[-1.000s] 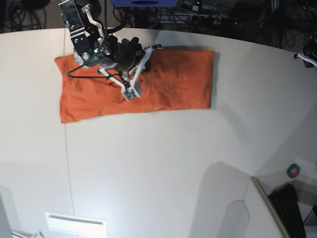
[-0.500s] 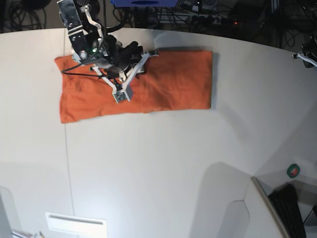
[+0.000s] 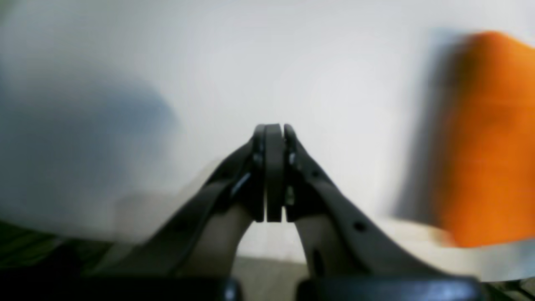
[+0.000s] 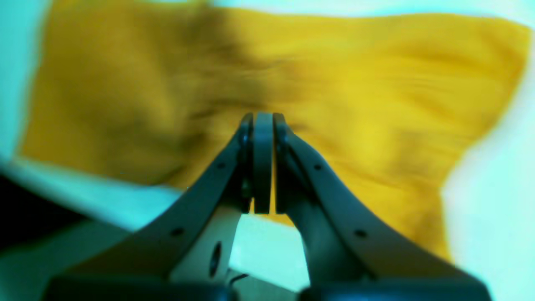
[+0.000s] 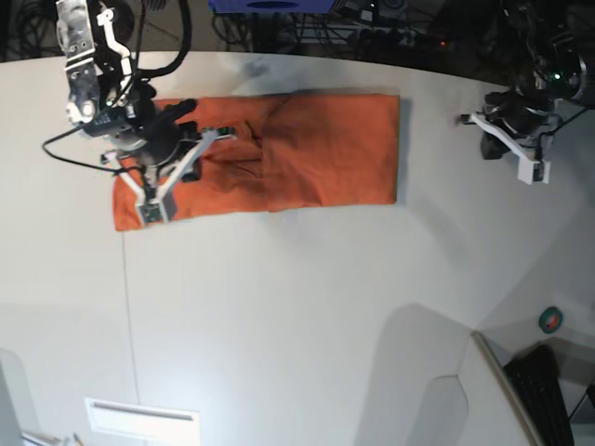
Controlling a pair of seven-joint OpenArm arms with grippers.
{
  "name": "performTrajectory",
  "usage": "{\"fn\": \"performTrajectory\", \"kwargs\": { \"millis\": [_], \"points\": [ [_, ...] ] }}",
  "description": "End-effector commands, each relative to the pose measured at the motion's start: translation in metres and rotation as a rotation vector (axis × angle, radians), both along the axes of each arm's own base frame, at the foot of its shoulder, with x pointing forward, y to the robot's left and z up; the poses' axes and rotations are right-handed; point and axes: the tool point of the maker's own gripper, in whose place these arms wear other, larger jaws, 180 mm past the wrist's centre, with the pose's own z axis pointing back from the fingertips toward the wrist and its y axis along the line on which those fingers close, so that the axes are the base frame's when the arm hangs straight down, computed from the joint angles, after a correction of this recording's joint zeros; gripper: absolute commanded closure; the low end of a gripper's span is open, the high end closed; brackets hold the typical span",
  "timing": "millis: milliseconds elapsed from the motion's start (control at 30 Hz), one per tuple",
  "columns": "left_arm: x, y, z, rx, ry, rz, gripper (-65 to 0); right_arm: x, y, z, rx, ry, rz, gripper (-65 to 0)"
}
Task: Layout the t-shirt on the table in an organized manner, then fold the t-shirt properly
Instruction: 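Move both grippers to the ends of the folded strip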
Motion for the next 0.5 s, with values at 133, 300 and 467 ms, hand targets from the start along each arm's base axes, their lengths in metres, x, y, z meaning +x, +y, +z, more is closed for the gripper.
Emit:
{"fn": "performTrajectory", "kwargs": {
  "millis": [133,300,467],
  "points": [
    [0.026,-0.105,-0.003,-0.13,0.021,-0.213,0.0,0.013,-0.06,0.01,-0.042,-0.041,-0.166,0.0],
    [0.034,-0.137,-0.027,-0.191,0.081,-0.273,0.0,0.006,-0.113,0.011,-0.096,-0.044,-0.288,0.0],
    [0.036,-0.132,-0.052,-0.209,0.149,-0.25,0.0,-0.002,-0.143,0.014,-0.134,-0.055,-0.295,0.0]
  ]
}}
